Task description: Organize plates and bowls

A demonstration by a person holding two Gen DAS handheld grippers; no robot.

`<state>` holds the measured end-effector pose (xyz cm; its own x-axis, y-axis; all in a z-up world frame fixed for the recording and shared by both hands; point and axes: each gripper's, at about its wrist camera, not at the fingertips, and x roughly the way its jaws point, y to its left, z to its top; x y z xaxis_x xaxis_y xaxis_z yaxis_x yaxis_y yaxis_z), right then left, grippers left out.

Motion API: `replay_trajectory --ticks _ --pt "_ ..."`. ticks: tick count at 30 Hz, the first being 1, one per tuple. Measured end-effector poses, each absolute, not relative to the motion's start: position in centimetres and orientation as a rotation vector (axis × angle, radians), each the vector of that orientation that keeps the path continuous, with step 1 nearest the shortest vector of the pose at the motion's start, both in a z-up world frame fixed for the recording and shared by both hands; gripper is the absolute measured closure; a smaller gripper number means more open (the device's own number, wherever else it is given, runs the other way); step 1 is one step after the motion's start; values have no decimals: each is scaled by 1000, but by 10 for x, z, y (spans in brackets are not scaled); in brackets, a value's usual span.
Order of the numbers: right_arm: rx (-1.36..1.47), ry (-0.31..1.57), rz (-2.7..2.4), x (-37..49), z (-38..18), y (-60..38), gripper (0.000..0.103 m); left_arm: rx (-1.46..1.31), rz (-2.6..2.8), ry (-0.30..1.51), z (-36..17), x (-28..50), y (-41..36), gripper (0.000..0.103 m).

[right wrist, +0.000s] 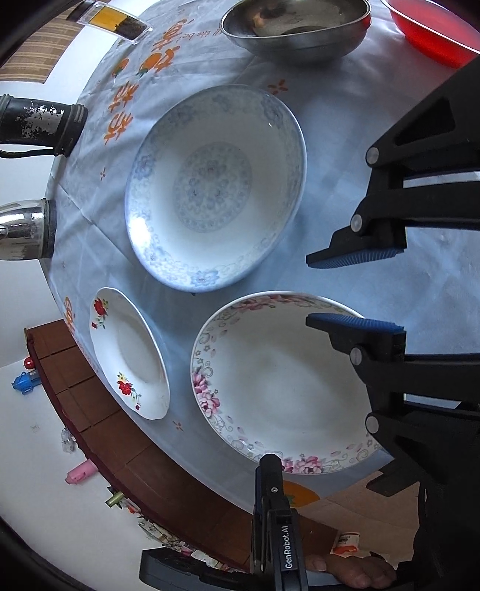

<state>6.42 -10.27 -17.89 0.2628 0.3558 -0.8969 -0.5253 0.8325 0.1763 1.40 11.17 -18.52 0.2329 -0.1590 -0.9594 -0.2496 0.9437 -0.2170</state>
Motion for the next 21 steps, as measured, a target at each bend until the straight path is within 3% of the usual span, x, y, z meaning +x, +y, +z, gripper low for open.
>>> replay_trajectory --ticks 9,21 --pt "-154 1204 621 63 -192 -97 86 -345 75 1348 -195 17 111 95" --pt "-153 1210 628 61 -197 -93 91 -340 80 1368 -199 19 110 97"
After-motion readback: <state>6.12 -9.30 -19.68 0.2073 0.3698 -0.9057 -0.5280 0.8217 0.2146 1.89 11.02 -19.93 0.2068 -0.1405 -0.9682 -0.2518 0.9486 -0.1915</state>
